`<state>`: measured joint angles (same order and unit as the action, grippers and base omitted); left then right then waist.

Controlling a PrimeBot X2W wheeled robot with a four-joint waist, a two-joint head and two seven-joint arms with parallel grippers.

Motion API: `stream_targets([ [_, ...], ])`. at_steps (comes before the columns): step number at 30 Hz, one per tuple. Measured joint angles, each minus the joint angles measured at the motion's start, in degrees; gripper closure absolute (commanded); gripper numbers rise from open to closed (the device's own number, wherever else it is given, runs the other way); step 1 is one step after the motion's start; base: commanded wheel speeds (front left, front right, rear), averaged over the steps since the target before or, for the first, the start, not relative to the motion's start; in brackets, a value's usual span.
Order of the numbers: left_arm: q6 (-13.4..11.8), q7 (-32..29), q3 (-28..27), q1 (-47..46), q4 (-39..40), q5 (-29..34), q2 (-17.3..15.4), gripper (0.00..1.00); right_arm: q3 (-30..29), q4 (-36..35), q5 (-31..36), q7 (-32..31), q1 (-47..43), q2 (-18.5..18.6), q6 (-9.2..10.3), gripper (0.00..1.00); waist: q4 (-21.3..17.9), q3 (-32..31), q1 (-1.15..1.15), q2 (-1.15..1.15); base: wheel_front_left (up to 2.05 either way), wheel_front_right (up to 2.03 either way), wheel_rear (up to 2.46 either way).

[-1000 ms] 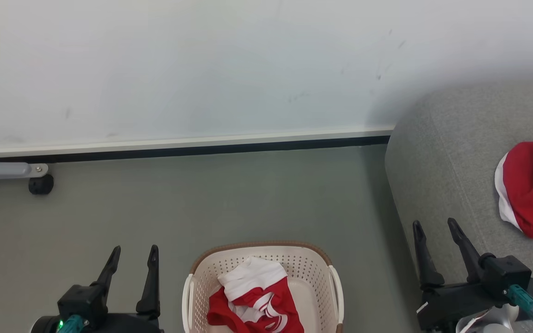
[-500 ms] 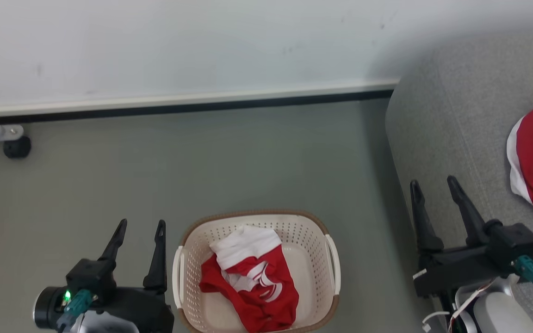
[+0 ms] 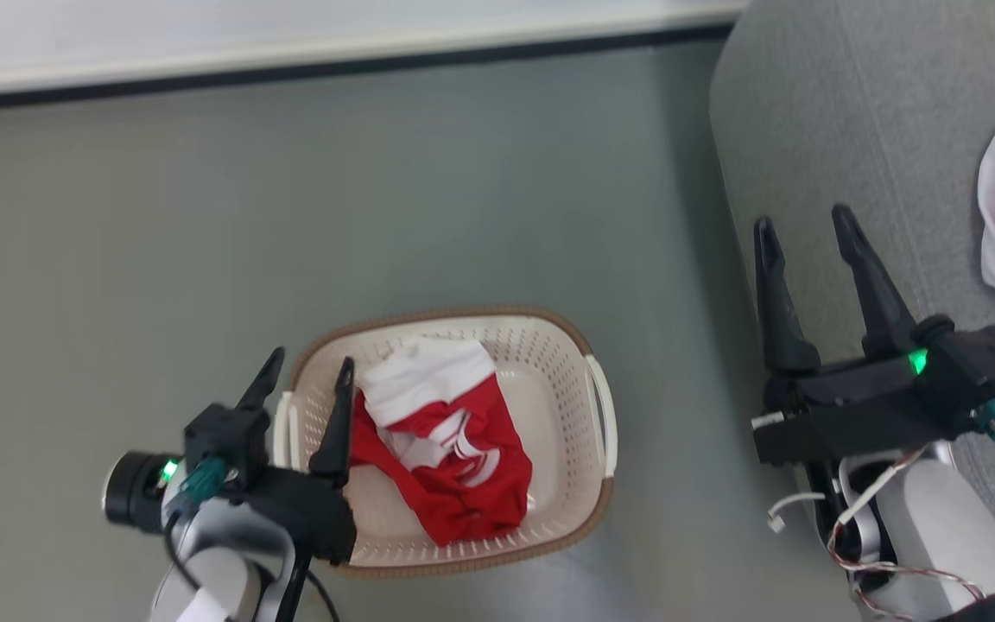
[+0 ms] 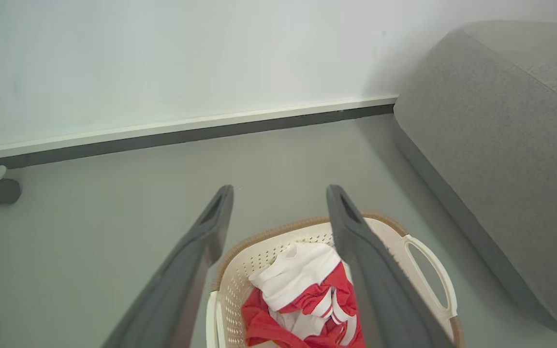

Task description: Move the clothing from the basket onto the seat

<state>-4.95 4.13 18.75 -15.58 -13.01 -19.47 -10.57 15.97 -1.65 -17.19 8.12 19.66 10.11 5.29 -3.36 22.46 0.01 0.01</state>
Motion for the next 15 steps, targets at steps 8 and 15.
stream_targets([
  [8,2.02,-1.63,2.49,-6.94,-5.75,2.13,0.54,0.00,1.08,-3.03,1.03,-0.08,4.95,-1.23,0.16,0.00,-2.13,6.72,0.00,0.00,0.00,0.00,0.00],
  [15,3.97,-2.64,4.44,-13.06,-10.93,4.22,0.54,0.00,1.77,-5.38,1.87,-0.04,8.42,-2.38,0.25,0.00,-4.22,12.70,0.00,0.00,0.00,0.00,0.00],
])
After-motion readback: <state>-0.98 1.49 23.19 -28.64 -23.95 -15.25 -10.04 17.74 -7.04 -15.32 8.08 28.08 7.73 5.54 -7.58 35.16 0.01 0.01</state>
